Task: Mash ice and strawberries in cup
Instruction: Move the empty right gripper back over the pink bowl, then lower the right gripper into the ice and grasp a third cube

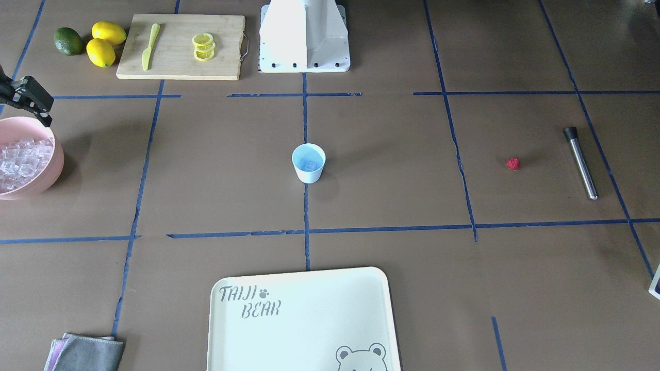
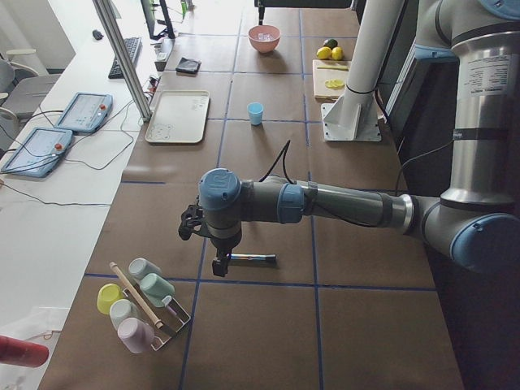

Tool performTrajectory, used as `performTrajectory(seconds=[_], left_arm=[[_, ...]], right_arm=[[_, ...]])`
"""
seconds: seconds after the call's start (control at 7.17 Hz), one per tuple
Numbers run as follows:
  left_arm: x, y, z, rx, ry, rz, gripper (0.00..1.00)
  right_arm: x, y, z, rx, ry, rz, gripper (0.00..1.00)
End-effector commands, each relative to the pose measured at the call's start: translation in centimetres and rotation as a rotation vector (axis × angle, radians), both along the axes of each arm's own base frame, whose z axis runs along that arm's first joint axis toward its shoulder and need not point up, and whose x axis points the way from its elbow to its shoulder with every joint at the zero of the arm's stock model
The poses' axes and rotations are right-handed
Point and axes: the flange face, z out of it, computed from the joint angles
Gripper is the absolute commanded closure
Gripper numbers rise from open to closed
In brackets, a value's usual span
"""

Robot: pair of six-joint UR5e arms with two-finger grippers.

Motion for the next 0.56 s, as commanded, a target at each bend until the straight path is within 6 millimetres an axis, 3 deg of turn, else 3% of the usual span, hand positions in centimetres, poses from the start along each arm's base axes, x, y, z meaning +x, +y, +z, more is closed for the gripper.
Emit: performTrajectory(seconds=[0.0,0.42], left_arm=[[0.0,0.0,0.0,0.001,0.0,0.0,0.0],[0.0,-0.1,-0.1,0.002,0.0,0.0,0.0]], right_arm=[[0.7,-0.4,6.2,0.01,0.002,0.0,0.01],[0.5,-0.8,12.5,-0.013,0.029,-0.027,0.01]])
